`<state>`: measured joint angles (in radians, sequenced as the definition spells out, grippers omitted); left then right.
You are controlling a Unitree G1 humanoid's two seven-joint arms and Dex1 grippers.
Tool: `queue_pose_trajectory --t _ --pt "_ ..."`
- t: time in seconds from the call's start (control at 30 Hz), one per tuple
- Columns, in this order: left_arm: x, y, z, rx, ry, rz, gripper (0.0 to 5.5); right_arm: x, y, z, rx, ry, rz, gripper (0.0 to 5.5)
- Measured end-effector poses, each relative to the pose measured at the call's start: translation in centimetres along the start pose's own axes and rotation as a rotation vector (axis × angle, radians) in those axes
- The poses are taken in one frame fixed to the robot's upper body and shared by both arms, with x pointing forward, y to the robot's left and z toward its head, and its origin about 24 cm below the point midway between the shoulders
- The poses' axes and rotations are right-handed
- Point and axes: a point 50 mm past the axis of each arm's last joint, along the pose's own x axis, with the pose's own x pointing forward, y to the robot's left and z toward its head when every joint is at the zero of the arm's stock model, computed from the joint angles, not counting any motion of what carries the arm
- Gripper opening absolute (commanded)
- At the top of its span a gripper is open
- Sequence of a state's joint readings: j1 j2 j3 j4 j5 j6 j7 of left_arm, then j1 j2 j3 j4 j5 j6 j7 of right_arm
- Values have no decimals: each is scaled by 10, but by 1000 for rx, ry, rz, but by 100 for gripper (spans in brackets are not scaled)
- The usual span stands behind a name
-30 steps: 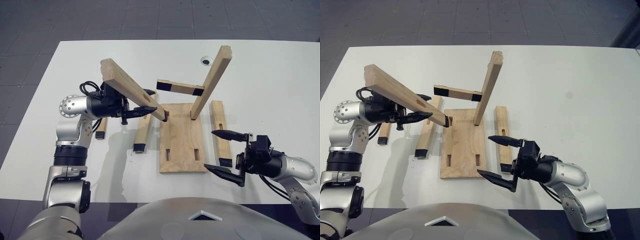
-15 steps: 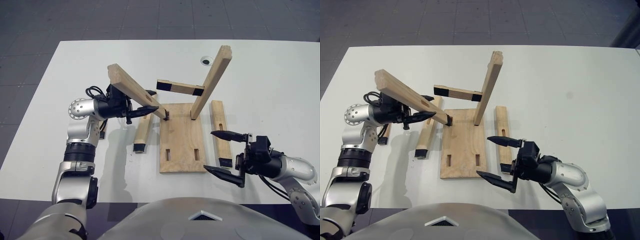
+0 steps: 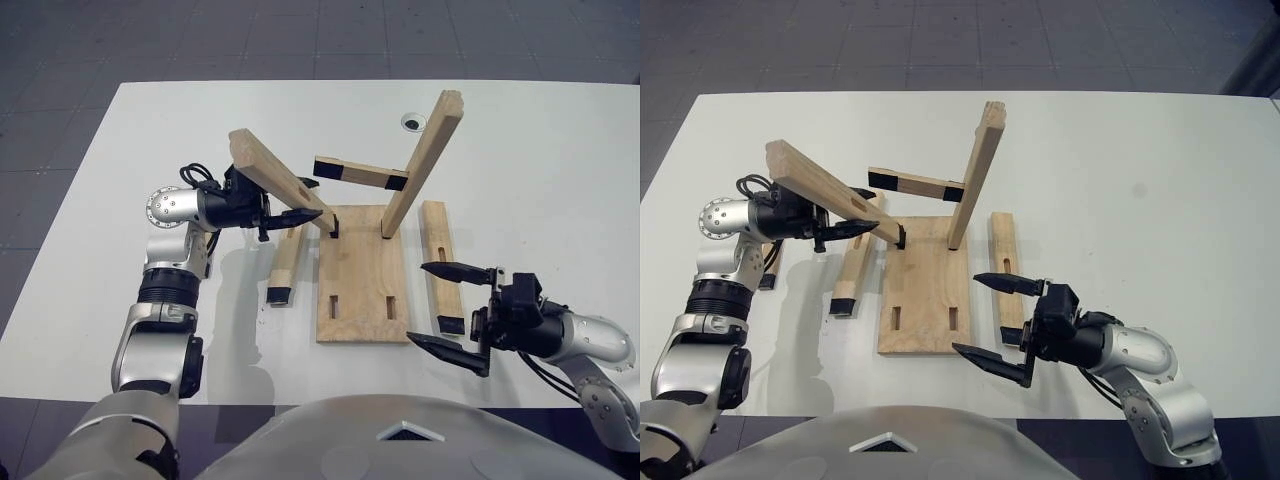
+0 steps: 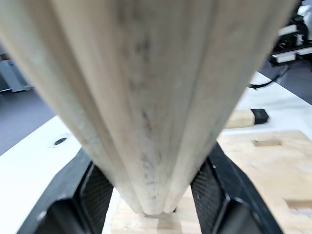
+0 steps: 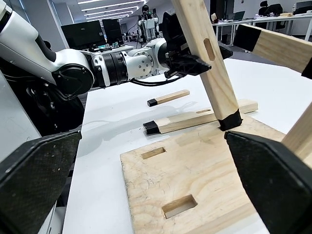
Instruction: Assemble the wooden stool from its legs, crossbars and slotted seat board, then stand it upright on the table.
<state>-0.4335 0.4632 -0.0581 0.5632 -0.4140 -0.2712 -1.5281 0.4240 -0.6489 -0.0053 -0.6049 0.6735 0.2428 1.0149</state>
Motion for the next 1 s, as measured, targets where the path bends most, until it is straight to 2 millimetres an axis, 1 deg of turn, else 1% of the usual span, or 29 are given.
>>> queue_pose_trajectory --t 0.13,0.33,0.53,1.0 --pt "-2 -3 2 7 21 -37 205 -1 -1 3 -11 -10 -8 550" --pt "-6 -11 2 -3 15 -42 205 0 -4 6 -19 -22 -21 550" --pt "-8 -14 -4 -33 15 -33 205 1 -5 8 -30 -26 -24 550" --pt "1 -3 4 -11 95 -127 205 3 -5 8 -32 -36 -27 550"
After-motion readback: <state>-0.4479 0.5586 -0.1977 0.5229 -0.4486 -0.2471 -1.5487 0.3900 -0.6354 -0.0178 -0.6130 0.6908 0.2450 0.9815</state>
